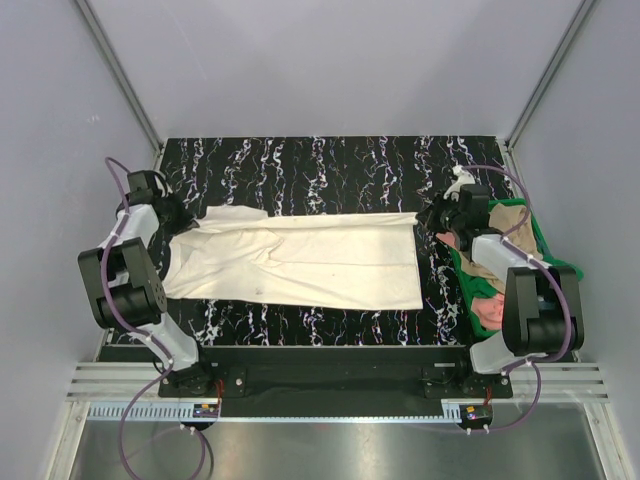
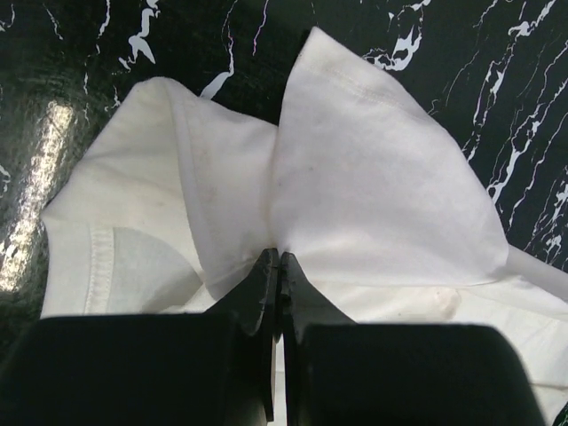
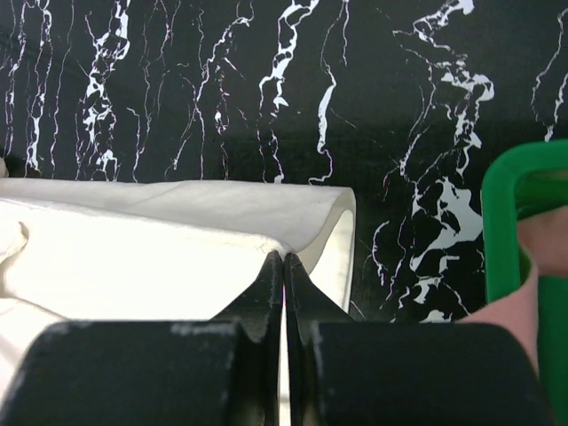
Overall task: Fold and stack the t-shirts
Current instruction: Fold the tshirt
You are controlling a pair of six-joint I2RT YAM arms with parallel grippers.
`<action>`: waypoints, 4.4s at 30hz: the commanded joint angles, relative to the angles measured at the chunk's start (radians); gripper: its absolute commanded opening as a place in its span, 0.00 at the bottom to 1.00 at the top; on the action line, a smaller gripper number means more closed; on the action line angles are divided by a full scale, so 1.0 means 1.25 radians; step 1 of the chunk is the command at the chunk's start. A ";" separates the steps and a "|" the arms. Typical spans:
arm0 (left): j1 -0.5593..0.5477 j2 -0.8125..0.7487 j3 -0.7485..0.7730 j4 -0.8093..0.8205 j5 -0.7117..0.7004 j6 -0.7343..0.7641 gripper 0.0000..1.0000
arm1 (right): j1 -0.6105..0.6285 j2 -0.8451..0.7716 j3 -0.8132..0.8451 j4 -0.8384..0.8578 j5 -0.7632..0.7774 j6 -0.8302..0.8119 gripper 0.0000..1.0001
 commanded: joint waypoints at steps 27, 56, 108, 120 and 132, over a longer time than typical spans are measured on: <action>0.006 -0.114 -0.099 -0.050 -0.071 0.000 0.00 | 0.002 -0.123 -0.114 -0.130 0.052 0.095 0.08; -0.342 -0.134 0.049 -0.060 -0.004 0.016 0.41 | 0.216 0.113 0.214 -0.346 0.094 0.248 0.26; -0.693 0.103 -0.001 -0.041 -0.322 -0.091 0.33 | 0.223 0.063 0.074 -0.491 0.394 0.235 0.21; -0.692 0.076 0.012 -0.047 -0.302 -0.103 0.33 | 0.225 -0.010 0.150 -0.548 0.337 0.278 0.15; -0.692 0.097 0.003 -0.046 -0.297 -0.109 0.33 | 0.225 0.113 0.157 -0.502 0.366 0.244 0.18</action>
